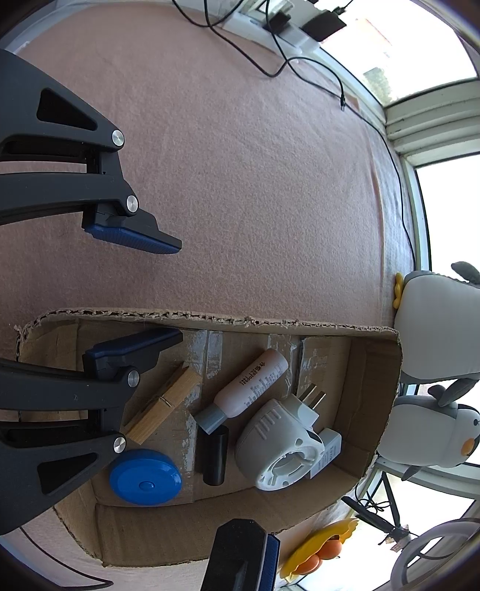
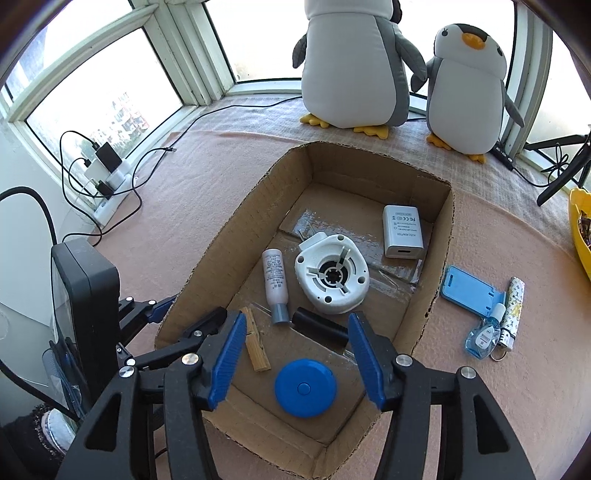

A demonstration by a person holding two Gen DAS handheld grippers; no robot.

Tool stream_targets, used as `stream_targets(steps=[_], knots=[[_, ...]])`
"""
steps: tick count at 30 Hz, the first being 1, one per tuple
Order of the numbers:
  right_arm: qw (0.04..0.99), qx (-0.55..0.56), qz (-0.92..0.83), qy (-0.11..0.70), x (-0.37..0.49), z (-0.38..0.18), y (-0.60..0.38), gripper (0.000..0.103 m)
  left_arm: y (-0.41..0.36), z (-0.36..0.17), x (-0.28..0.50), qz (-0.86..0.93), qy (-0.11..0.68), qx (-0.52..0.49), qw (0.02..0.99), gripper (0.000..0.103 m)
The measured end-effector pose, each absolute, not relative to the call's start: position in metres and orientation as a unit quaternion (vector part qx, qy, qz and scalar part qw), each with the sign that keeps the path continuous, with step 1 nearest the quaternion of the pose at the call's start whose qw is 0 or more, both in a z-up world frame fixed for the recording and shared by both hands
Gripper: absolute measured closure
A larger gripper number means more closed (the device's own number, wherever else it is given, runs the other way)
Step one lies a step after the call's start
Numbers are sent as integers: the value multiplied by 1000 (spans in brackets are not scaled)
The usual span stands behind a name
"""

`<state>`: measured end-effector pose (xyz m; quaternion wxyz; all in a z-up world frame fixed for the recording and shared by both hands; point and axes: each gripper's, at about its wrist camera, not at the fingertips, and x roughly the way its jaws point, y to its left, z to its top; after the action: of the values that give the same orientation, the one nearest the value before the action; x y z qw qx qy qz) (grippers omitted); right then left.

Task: Organize rigid objects
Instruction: 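Carry the lotion tube with the right tool into the box and release, then move the right tool to the patterned white case and grasp it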

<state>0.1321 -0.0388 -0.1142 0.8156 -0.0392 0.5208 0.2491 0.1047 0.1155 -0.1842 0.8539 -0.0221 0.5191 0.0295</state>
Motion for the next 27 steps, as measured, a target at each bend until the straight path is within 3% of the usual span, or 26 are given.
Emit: stream_targets(steps=[27], knots=[[845, 80, 90, 521, 189, -111, -204, 50, 116, -185, 105, 30, 519, -21, 854, 62]])
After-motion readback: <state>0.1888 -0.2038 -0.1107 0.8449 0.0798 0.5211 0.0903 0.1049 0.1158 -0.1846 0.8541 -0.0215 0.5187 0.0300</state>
